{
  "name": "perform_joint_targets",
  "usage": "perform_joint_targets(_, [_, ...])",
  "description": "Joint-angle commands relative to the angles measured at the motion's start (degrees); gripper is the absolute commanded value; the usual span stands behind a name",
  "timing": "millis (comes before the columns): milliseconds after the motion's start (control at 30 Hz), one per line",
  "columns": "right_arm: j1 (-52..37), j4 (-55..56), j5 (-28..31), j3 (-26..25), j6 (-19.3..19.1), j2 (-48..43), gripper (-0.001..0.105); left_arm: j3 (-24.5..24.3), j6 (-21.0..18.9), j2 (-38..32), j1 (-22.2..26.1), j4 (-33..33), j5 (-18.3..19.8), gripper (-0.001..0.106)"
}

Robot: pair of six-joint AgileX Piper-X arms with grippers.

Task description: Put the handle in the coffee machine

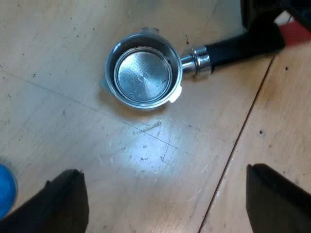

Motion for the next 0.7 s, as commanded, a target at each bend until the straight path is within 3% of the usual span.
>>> perform_joint_targets(33, [0.52, -2.16, -2.86, 0.01, 1.15, 0.11, 0.0, -0.19, -0.65, -2.44, 1.13, 0.51, -0.55, 0.07])
perform_joint_targets(100, [0.71, -2.76, -3.41, 0.01, 1.44, 0.11, 0.0, -0.19, -0.62, -2.9, 1.9, 0.63, -1.11, 0.07])
perform_joint_targets(133, [1.43, -8.18, -5.67, 0.01, 4.5, 0.11, 0.0, -0.19, -0.62, -3.39, 2.83, 0.92, -1.33, 0.07])
perform_joint_targets(333, [1.39, -15.9, -8.4, 0.01, 8.26, 0.11, 0.0, -0.19, -0.62, -3.59, 4.37, 1.38, -2.61, 0.07])
perform_joint_targets(567, [1.39, -22.33, -7.88, 0.01, 10.82, 0.11, 0.0, -0.19, -0.62, -3.59, 4.37, 1.38, -3.14, 0.07])
perform_joint_targets(700, [1.39, -25.87, -3.77, 0.01, 10.87, 0.11, 0.0, -0.19, -0.51, -3.59, 4.37, 1.38, -3.11, 0.07])
